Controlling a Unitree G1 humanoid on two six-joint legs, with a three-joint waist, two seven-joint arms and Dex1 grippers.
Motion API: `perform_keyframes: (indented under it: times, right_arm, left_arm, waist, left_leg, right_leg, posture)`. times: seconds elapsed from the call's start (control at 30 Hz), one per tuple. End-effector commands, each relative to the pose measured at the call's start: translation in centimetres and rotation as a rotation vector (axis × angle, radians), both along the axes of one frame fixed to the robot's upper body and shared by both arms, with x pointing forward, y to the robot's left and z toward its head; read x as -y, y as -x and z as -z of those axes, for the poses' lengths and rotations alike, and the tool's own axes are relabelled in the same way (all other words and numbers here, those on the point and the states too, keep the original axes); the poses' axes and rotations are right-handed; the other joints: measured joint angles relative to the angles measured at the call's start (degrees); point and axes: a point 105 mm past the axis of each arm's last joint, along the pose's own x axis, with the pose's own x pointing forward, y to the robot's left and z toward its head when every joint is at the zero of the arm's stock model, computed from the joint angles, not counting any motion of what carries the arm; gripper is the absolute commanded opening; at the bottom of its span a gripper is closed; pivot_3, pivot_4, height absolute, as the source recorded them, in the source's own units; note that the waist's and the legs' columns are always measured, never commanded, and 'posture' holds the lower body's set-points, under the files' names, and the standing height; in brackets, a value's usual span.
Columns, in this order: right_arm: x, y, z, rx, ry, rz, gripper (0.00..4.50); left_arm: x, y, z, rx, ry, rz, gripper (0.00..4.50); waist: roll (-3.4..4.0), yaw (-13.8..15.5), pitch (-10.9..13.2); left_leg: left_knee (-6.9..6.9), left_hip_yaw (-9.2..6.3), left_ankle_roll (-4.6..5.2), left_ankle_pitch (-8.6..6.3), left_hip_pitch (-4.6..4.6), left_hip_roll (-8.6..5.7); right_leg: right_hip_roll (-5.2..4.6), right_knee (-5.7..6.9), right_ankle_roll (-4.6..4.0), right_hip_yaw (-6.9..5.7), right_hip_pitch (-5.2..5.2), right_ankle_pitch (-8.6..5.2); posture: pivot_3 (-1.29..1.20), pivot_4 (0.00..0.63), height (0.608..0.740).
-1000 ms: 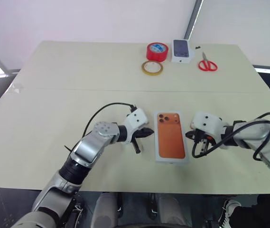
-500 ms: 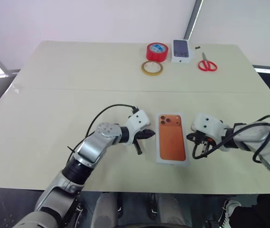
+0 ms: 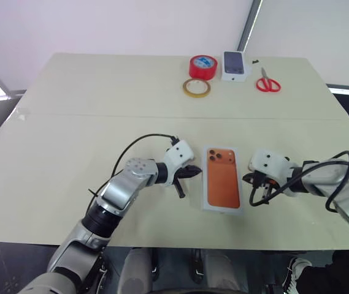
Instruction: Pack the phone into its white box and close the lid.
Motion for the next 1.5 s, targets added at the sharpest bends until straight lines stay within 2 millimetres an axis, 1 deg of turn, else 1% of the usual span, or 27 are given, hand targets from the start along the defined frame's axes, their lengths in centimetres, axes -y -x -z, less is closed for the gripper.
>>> perform_keyframes:
  times: [0.03, 0.13, 0.2, 0.27, 0.33, 0.47, 0.6, 0.7, 0.83, 0.87, 0.93, 1.0, 1.07, 1.13, 1.23, 1.27, 1.3, 1.33, 1.4, 1.43, 1.5]
  right_arm:
    - [0.6, -0.2, -2.4, 0.075, 0.002, -0.022, 0.05]
    - [0.4, 0.4, -3.4, 0.076, -0.035, -0.071, 0.05]
    - [-0.3, 1.4, -3.5, 0.046, -0.076, -0.120, 0.05]
    - [-1.1, 2.5, -3.1, 0.004, -0.103, -0.166, 0.05]
    - [-1.7, 3.4, -2.3, -0.030, -0.115, -0.189, 0.05]
    - [-2.1, 3.9, -0.9, -0.061, -0.117, -0.169, 0.05]
    - [-2.1, 4.3, 0.4, -0.095, -0.108, -0.138, 0.05]
    - [-1.9, 4.3, 1.4, -0.114, -0.090, -0.104, 0.05]
    - [-1.7, 4.0, 1.4, -0.099, -0.093, -0.089, 0.05]
    - [-1.7, 3.9, 1.2, -0.086, -0.097, -0.084, 0.05]
    - [-1.6, 3.0, 0.3, -0.013, -0.109, -0.079, 0.05]
    - [-1.5, 1.5, -1.4, 0.100, -0.158, -0.061, 0.05]
    - [-0.8, 0.1, -2.8, 0.177, -0.203, -0.014, 0.05]
    - [0.1, -1.3, -3.7, 0.219, -0.238, 0.034, 0.05]
    - [1.7, -3.3, -4.4, 0.254, -0.292, 0.111, 0.05]
    - [2.2, -3.7, -4.4, 0.258, -0.298, 0.126, 0.05]
    - [2.5, -4.1, -4.4, 0.259, -0.313, 0.131, 0.05]
    - [2.8, -4.4, -4.4, 0.259, -0.323, 0.132, 0.05]
    - [3.3, -5.2, -4.5, 0.265, -0.368, 0.146, 0.05]
    - [3.5, -5.5, -4.5, 0.267, -0.383, 0.152, 0.05]
    - [3.8, -6.0, -4.4, 0.267, -0.398, 0.157, 0.05]
  left_arm:
    - [-1.1, -1.1, -2.2, 0.055, 0.045, -0.037, 0.00]
    - [-1.8, -2.2, -3.5, 0.061, 0.092, -0.087, 0.00]
    - [-1.3, -2.6, -4.4, 0.065, 0.124, -0.088, 0.00]
    - [-0.2, -2.6, -4.7, 0.072, 0.126, -0.057, 0.00]
    - [1.0, -2.3, -4.3, 0.079, 0.100, -0.018, 0.00]
    - [2.9, -1.8, -2.2, 0.089, -0.006, 0.049, 0.00]
    - [4.0, -1.7, -0.5, 0.075, -0.091, 0.073, 0.00]
    - [4.3, -1.8, 0.4, 0.072, -0.145, 0.080, 0.00]
    - [4.4, -1.6, 0.4, 0.078, -0.139, 0.095, 0.00]
    - [4.3, -1.8, 0.1, 0.082, -0.126, 0.083, 0.00]
    - [3.7, -2.6, -1.0, 0.110, -0.077, 0.039, 0.00]
    - [2.4, -3.4, -3.0, 0.156, 0.002, -0.017, 0.00]
    - [0.3, -4.3, -5.0, 0.192, 0.081, -0.095, 0.00]
    - [-2.5, -4.9, -6.6, 0.235, 0.130, -0.174, 0.00]
    - [-7.6, -5.0, -7.7, 0.266, 0.151, -0.304, 0.00]
    - [-9.0, -4.7, -7.9, 0.273, 0.151, -0.336, 0.00]
    - [-11.1, -4.2, -7.7, 0.274, 0.141, -0.380, 0.00]
    - [-12.4, -3.8, -7.6, 0.273, 0.131, -0.406, 0.00]
    - [-15.9, -2.4, -6.3, 0.246, 0.100, -0.492, 0.00]
    - [-17.2, -1.8, -5.6, 0.233, 0.082, -0.525, 0.00]
    - [-18.3, -0.9, -4.8, 0.222, 0.056, -0.557, 0.00]
  waist:
    - [0.00, 0.00, 0.00]
    - [0.00, 0.08, 0.00]
    - [-0.02, 0.18, -0.01]
    - [-0.03, 0.24, -0.01]
    - [-0.03, 0.18, -0.01]
    - [-0.04, 0.08, -0.02]
    - [-0.04, 0.06, -0.02]
    - [-0.08, 0.08, -0.07]
    - [-0.19, 0.03, -0.17]
    - [-0.20, 0.02, -0.17]
    - [-0.20, 0.02, -0.17]
    - [-0.19, -0.09, -0.16]
    - [-0.17, -0.40, -0.14]
    - [-0.15, -0.45, -0.13]
    - [-0.14, -0.34, -0.13]
    - [-0.12, -0.24, -0.14]
    - [-0.13, -0.22, -0.14]
    - [-0.12, -0.22, -0.14]
    - [-0.12, -0.24, -0.13]
    - [-0.10, -0.28, -0.13]
    - [-0.11, -0.04, -0.12]
  left_leg:
    - [0.00, 0.00, 0.00, 0.00, 0.00, 0.00]
    - [0.00, 0.00, 0.00, 0.00, 0.01, 0.00]
    - [0.02, -0.03, 0.00, 0.00, 0.01, 0.00]
    - [0.05, -0.08, 0.01, -0.01, 0.02, -0.01]
    - [0.07, -0.10, 0.04, -0.03, 0.03, -0.02]
    - [0.14, -0.10, 0.06, -0.04, 0.07, -0.03]
    - [0.18, -0.13, 0.06, -0.04, 0.07, -0.02]
    - [0.25, -0.14, 0.13, -0.09, 0.08, -0.02]
    - [0.37, -0.17, 0.25, -0.18, 0.14, 0.02]
    - [0.38, -0.18, 0.26, -0.19, 0.14, 0.03]
    - [0.40, -0.19, 0.27, -0.20, 0.14, 0.04]
    - [0.40, -0.19, 0.27, -0.20, 0.13, 0.04]
    - [0.40, -0.15, 0.28, -0.20, 0.11, 0.04]
    - [0.40, -0.14, 0.28, -0.20, 0.10, 0.06]
    - [0.39, -0.13, 0.28, -0.20, 0.10, 0.08]
    - [0.39, -0.12, 0.28, -0.20, 0.10, 0.08]
    - [0.39, -0.11, 0.28, -0.20, 0.10, 0.08]
    - [0.39, -0.09, 0.28, -0.20, 0.10, 0.09]
    - [0.39, -0.04, 0.28, -0.20, 0.10, 0.08]
    - [0.40, -0.03, 0.28, -0.20, 0.09, 0.09]
    - [0.40, 0.01, 0.27, -0.21, 0.10, 0.08]
  right_leg:
    - [0.00, 0.00, 0.00, 0.00, -0.01, 0.00]
    - [0.01, 0.01, 0.01, 0.00, 0.00, 0.00]
    - [0.02, 0.01, 0.01, -0.02, 0.04, 0.00]
    - [0.01, -0.02, 0.04, -0.05, 0.12, -0.02]
    - [0.01, -0.05, 0.07, -0.05, 0.18, -0.03]
    - [0.01, -0.03, 0.06, -0.05, 0.22, -0.03]
    - [0.02, 0.03, 0.05, -0.06, 0.21, -0.04]
    - [0.01, 0.01, 0.05, -0.07, 0.27, -0.04]
    - [0.01, -0.04, 0.05, -0.09, 0.40, -0.05]
    - [0.01, -0.04, 0.05, -0.10, 0.41, -0.05]
    - [0.00, -0.05, 0.04, -0.11, 0.42, -0.05]
    - [0.00, -0.04, 0.05, -0.11, 0.40, -0.05]
    - [0.01, 0.04, 0.05, -0.09, 0.32, -0.04]
    - [0.02, 0.13, 0.06, -0.09, 0.26, -0.04]
    - [0.07, 0.13, 0.07, -0.09, 0.26, -0.04]
    - [0.08, 0.13, 0.07, -0.10, 0.26, -0.04]
    - [0.05, 0.13, 0.07, -0.09, 0.27, -0.04]
    - [0.05, 0.11, 0.07, -0.09, 0.27, -0.04]
    - [0.00, 0.11, 0.07, -0.08, 0.27, -0.04]
    - [0.01, 0.10, 0.07, -0.08, 0.26, -0.04]
    - [-0.04, 0.10, 0.06, -0.07, 0.27, -0.04]
  posture:
    - [0.00, 0.150, 0.740]
    - [0.00, 0.150, 0.740]
    - [0.00, 0.150, 0.740]
    - [0.00, 0.150, 0.740]
    - [0.00, 0.150, 0.740]
    - [0.00, 0.150, 0.740]
    - [0.00, 0.150, 0.740]
    - [0.00, 0.150, 0.740]
    - [0.00, 0.150, 0.740]
    - [0.00, 0.150, 0.740]
    - [0.00, 0.150, 0.740]
    - [0.00, 0.150, 0.740]
    - [0.00, 0.150, 0.740]
    - [0.00, 0.150, 0.740]
    - [0.00, 0.150, 0.740]
    - [0.00, 0.150, 0.740]
    - [0.00, 0.150, 0.740]
    - [0.00, 0.150, 0.740]
    - [0.00, 0.150, 0.740]
    - [0.00, 0.150, 0.740]
    - [0.00, 0.150, 0.740]
